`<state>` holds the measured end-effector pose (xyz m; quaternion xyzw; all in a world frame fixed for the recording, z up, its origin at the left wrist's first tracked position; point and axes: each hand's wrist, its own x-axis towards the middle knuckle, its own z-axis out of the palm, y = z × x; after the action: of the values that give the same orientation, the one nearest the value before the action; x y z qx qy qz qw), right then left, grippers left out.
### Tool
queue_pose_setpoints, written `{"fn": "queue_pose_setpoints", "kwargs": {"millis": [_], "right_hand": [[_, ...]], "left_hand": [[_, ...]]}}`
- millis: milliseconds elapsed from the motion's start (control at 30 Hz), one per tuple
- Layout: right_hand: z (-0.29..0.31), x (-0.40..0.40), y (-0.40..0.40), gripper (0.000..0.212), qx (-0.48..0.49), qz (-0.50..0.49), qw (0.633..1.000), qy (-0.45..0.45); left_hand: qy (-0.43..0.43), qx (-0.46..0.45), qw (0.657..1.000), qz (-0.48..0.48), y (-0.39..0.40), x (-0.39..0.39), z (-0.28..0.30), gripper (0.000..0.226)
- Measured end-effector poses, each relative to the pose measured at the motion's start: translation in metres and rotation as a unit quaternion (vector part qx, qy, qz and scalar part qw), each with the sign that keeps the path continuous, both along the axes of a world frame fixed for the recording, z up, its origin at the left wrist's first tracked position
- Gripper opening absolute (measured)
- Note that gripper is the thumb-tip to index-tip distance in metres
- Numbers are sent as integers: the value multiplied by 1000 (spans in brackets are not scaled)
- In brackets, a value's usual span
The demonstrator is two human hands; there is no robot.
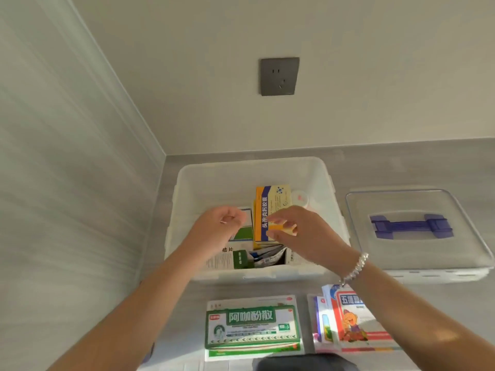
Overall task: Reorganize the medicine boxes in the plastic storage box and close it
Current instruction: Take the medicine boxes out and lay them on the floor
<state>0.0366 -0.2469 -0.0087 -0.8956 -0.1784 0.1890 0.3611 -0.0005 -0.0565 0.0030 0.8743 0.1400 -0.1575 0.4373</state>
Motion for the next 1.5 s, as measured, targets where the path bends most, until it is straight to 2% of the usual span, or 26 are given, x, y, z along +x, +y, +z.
{"fn": "queue_pose_setpoints", "kwargs": {"millis": [167, 267, 433, 600, 700, 933, 1067, 1167, 1333, 1500], "right_hand": [[-24, 35, 36, 52, -186, 57, 981, -16], [-38, 42, 38, 65, -243, 58, 968, -28], [-48, 46, 31, 72, -229, 61, 971, -24], [-53, 50, 31, 74, -221, 58, 973, -25], [-55, 51, 30, 75, -216, 56, 975, -23], [-56, 52, 30, 75, -210, 58, 976, -18], [-56, 51, 30, 75, -214, 59, 975, -22], [-55, 51, 30, 74, -210, 58, 976, -24], [-50, 53, 27, 67, -165, 16, 986, -26], [-34, 51, 30, 55, -26, -54, 998, -13]], "left_hand": [[80, 39, 994, -63, 15, 55, -41, 37], [105, 42, 991, -70, 20, 79, -64, 45], [131, 47, 988, -72, 26, 90, -92, 51], [160, 107, 978, -75, 35, 92, -109, 52], [147, 143, 976, -78, 34, 92, -111, 48], [122, 114, 983, -77, 39, 100, -101, 33], [121, 122, 980, -101, 41, 100, -93, 40], [84, 135, 980, -120, 41, 95, -80, 40], [-69, 136, 988, -26, 40, 74, -48, 28], [-158, 24, 984, 83, 31, 57, -4, 33]]}}
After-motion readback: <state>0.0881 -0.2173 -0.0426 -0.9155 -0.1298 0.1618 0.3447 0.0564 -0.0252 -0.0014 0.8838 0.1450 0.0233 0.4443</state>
